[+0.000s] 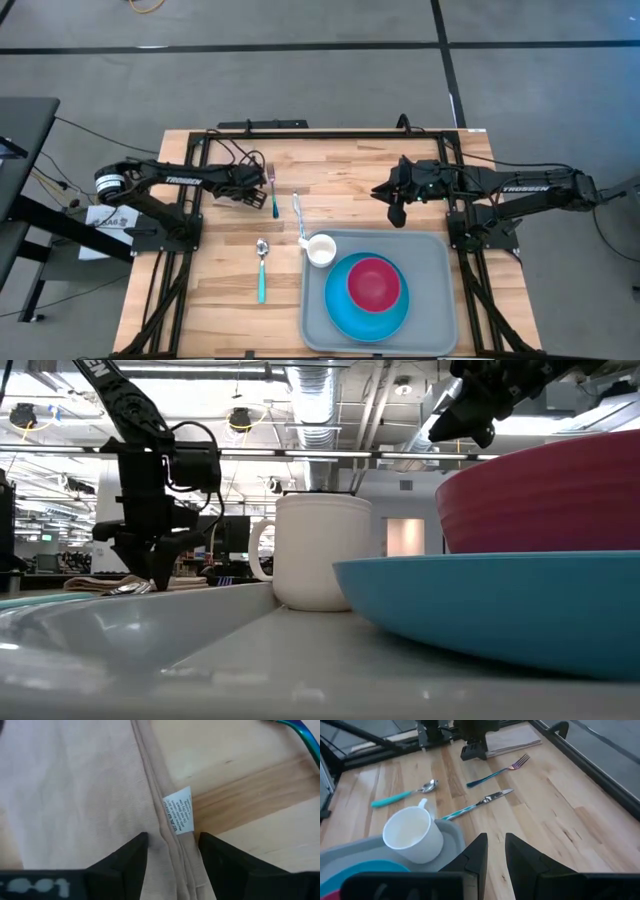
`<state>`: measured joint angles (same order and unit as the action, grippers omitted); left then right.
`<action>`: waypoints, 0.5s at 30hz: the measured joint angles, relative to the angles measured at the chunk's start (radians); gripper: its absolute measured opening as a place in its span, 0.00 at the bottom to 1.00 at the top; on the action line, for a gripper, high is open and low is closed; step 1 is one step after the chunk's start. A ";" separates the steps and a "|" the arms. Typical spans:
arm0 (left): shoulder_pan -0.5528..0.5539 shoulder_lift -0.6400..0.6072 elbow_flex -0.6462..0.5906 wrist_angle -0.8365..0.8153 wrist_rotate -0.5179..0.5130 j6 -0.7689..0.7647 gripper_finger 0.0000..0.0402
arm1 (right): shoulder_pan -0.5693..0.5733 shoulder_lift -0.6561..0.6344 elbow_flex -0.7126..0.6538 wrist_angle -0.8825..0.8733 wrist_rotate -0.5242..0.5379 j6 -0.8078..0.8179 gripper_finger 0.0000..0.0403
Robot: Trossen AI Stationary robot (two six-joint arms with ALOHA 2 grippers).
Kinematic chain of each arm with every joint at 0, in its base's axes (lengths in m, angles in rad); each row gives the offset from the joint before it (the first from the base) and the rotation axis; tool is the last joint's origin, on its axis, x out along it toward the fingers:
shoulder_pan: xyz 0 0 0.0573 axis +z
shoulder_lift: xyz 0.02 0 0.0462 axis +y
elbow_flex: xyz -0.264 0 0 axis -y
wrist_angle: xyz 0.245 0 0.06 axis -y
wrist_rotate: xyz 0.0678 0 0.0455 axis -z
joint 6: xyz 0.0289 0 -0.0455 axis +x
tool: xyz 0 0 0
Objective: Set up tray
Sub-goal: Put the brown napkin on the gray tray
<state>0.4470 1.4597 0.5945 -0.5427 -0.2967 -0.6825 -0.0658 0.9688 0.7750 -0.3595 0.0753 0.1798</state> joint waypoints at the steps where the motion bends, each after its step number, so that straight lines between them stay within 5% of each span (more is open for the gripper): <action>1: -0.005 0.000 -0.001 -0.004 -0.007 0.001 0.42 | 0.000 0.000 0.000 0.002 0.000 0.003 0.15; 5: -0.019 0.002 -0.001 -0.006 -0.003 0.000 0.33 | 0.000 0.000 0.001 0.002 0.000 0.004 0.15; 10: -0.041 0.005 -0.003 -0.006 0.006 -0.014 0.07 | -0.010 0.000 0.001 0.025 0.018 0.002 0.15; 15: -0.127 0.008 0.005 0.001 -0.020 -0.020 0.02 | -0.032 0.041 0.002 0.061 0.060 0.009 0.15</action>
<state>0.3197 1.4679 0.5995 -0.5420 -0.3170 -0.7026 -0.0977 1.0098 0.7765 -0.2982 0.1349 0.1890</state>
